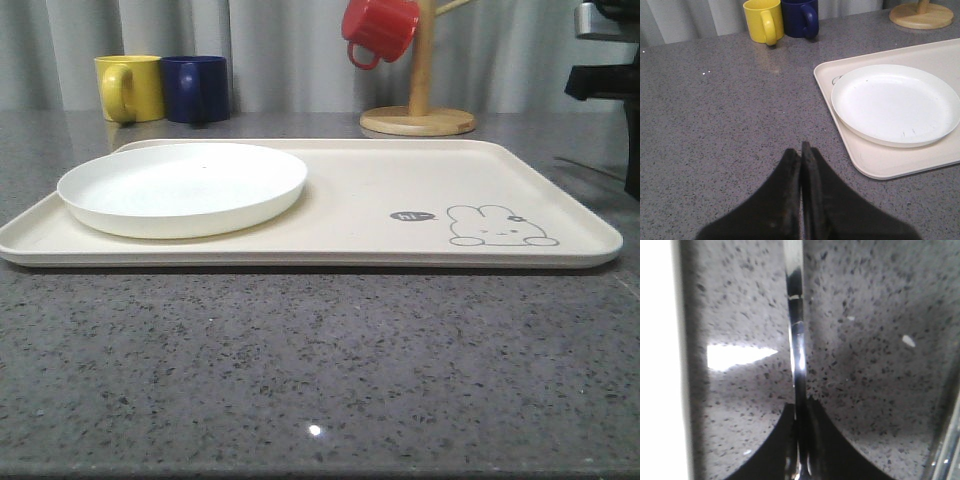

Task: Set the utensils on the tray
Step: 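Grasp the steel fork on the counter with the right gripper, then carry the fork over the tray and lower it beside the plate, then release the fork and move the right gripper to the chopsticks, then grasp the steel chopsticks with the right gripper and lift, then lower the chopsticks onto the tray beside the fork and release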

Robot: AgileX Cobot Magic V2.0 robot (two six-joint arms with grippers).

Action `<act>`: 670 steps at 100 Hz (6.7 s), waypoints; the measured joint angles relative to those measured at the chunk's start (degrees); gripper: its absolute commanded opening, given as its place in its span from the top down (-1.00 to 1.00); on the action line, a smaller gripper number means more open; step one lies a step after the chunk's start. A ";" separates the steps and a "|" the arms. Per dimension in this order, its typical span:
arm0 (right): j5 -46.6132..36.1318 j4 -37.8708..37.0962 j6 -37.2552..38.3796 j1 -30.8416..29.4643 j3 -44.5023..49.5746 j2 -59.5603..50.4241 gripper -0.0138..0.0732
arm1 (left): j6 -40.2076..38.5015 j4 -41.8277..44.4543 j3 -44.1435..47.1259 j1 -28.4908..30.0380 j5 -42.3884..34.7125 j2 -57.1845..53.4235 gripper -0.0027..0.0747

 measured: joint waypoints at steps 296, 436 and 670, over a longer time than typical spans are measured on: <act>9.89 -14.86 19.88 17.03 -23.03 4.65 -0.03 | 0.00 0.00 0.00 0.00 0.09 0.00 0.98; 9.59 -5.68 3.74 -9.48 -3.22 4.99 0.23 | 0.00 0.00 0.00 0.00 0.09 0.00 0.98; 4.09 -6.92 24.60 19.92 -11.69 0.10 -0.08 | 0.00 0.00 0.00 0.00 0.09 0.00 0.98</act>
